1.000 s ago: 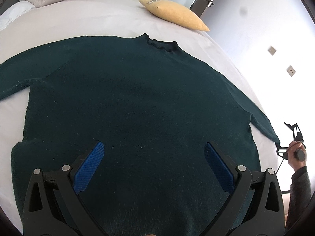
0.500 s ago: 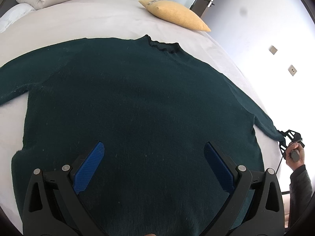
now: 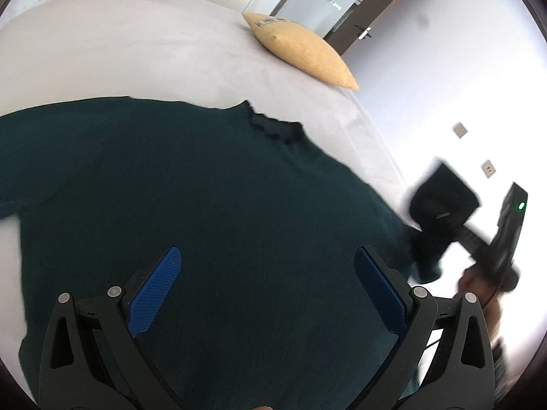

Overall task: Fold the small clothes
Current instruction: 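Lay the held sleeve across the sweater body and open the right tool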

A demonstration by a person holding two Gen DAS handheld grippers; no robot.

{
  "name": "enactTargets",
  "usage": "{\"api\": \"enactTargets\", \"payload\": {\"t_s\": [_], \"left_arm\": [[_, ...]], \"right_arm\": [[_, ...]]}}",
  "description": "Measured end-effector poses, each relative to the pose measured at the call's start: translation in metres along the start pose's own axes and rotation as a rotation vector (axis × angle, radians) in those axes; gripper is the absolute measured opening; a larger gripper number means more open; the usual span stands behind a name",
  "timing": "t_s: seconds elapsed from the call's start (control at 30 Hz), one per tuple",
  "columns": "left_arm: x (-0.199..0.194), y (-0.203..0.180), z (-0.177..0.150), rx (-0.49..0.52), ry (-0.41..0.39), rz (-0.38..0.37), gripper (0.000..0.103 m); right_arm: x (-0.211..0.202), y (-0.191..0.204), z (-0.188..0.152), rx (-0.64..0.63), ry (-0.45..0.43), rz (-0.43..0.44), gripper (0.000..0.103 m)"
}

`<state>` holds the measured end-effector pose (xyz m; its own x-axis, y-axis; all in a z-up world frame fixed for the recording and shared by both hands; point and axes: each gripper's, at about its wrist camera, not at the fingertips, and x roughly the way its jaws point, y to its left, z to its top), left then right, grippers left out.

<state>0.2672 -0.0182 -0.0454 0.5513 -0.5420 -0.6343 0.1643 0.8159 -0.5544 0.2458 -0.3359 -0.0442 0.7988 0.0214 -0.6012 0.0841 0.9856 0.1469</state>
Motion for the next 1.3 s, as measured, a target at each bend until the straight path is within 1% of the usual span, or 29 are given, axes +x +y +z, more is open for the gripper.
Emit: {"api": "enactTargets", "payload": {"t_s": [0.03, 0.1, 0.17, 0.27, 0.33, 0.4, 0.43, 0.5, 0.53, 0.57, 0.6, 0.63, 0.7, 0.77, 0.83, 0.87, 0.9, 0.93, 0.97, 1.0, 1.03, 1.07, 1.13, 1.17, 1.2, 1.23, 1.3], "left_arm": [[0.004, 0.0, 0.005, -0.017, 0.011, -0.024, 0.103], [0.014, 0.002, 0.013, -0.053, 0.044, -0.078, 0.103], [0.028, 0.007, 0.021, -0.119, 0.089, -0.161, 0.103], [0.054, 0.018, 0.029, -0.237, 0.176, -0.271, 0.103], [0.07, 0.023, 0.03, -0.301, 0.222, -0.315, 0.103], [0.083, 0.03, 0.036, -0.358, 0.24, -0.351, 0.103], [0.09, 0.031, 0.04, -0.373, 0.251, -0.362, 0.103], [0.101, 0.032, 0.043, -0.398, 0.282, -0.381, 0.103], [0.106, 0.03, 0.042, -0.404, 0.297, -0.381, 0.103], [0.111, 0.027, 0.039, -0.397, 0.311, -0.374, 0.103], [0.116, 0.025, 0.032, -0.383, 0.319, -0.364, 0.103], [0.119, 0.022, 0.032, -0.37, 0.326, -0.358, 0.103], [0.127, 0.013, 0.033, -0.35, 0.342, -0.354, 0.103], [0.131, 0.004, 0.032, -0.33, 0.354, -0.342, 0.103], [0.133, -0.005, 0.028, -0.302, 0.368, -0.329, 0.102], [0.137, -0.01, 0.027, -0.29, 0.375, -0.322, 0.101], [0.139, -0.013, 0.026, -0.286, 0.374, -0.319, 0.101], [0.141, -0.017, 0.025, -0.283, 0.373, -0.319, 0.091], [0.145, -0.02, 0.025, -0.274, 0.381, -0.304, 0.075], [0.148, -0.021, 0.024, -0.268, 0.385, -0.29, 0.067], [0.151, -0.024, 0.023, -0.26, 0.387, -0.275, 0.057], [0.152, -0.024, 0.023, -0.249, 0.387, -0.255, 0.045], [0.154, -0.023, 0.022, -0.24, 0.388, -0.227, 0.028], [0.155, -0.022, 0.021, -0.24, 0.387, -0.225, 0.02], [0.154, -0.02, 0.02, -0.24, 0.384, -0.227, 0.014], [0.154, -0.02, 0.019, -0.241, 0.38, -0.229, 0.007], [0.145, -0.018, 0.015, -0.228, 0.357, -0.232, 0.007]], "right_arm": [[0.009, 0.023, -0.004, -0.075, 0.008, -0.014, 0.011], [0.034, 0.078, -0.027, -0.22, 0.051, -0.02, 0.011], [0.049, 0.098, -0.038, -0.245, 0.074, -0.016, 0.011], [0.057, 0.114, -0.051, -0.284, 0.077, -0.045, 0.011], [0.059, 0.114, -0.055, -0.293, 0.083, -0.054, 0.011], [0.064, 0.112, -0.055, -0.282, 0.094, -0.046, 0.013], [0.059, 0.118, -0.072, -0.277, 0.098, -0.038, 0.014], [0.058, 0.119, -0.077, -0.258, 0.112, -0.016, 0.018], [0.058, 0.119, -0.08, -0.247, 0.126, 0.007, 0.028], [0.056, 0.115, -0.08, -0.236, 0.137, 0.029, 0.033], [0.056, 0.114, -0.082, -0.212, 0.151, 0.071, 0.048], [0.055, 0.111, -0.083, -0.182, 0.158, 0.113, 0.057], [0.049, 0.103, -0.083, -0.137, 0.169, 0.163, 0.064], [0.04, 0.09, -0.086, -0.083, 0.18, 0.179, 0.065], [0.028, 0.065, -0.093, 0.027, 0.197, 0.192, 0.069], [0.023, 0.052, -0.097, 0.085, 0.201, 0.214, 0.069], [0.014, 0.03, -0.104, 0.195, 0.199, 0.264, 0.069], [0.007, 0.014, -0.109, 0.269, 0.193, 0.296, 0.069], [0.003, 0.002, -0.114, 0.324, 0.19, 0.312, 0.069], [-0.003, -0.015, -0.122, 0.402, 0.19, 0.318, 0.072], [-0.007, -0.028, -0.129, 0.465, 0.182, 0.328, 0.073], [-0.011, -0.045, -0.137, 0.549, 0.166, 0.37, 0.073], [-0.011, -0.067, -0.144, 0.672, 0.149, 0.438, 0.073], [-0.011, -0.072, -0.146, 0.713, 0.147, 0.459, 0.073], [-0.009, -0.079, -0.148, 0.767, 0.143, 0.497, 0.073], [-0.009, -0.081, -0.148, 0.793, 0.14, 0.514, 0.074], [-0.009, -0.083, -0.149, 0.829, 0.135, 0.541, 0.076]]}}
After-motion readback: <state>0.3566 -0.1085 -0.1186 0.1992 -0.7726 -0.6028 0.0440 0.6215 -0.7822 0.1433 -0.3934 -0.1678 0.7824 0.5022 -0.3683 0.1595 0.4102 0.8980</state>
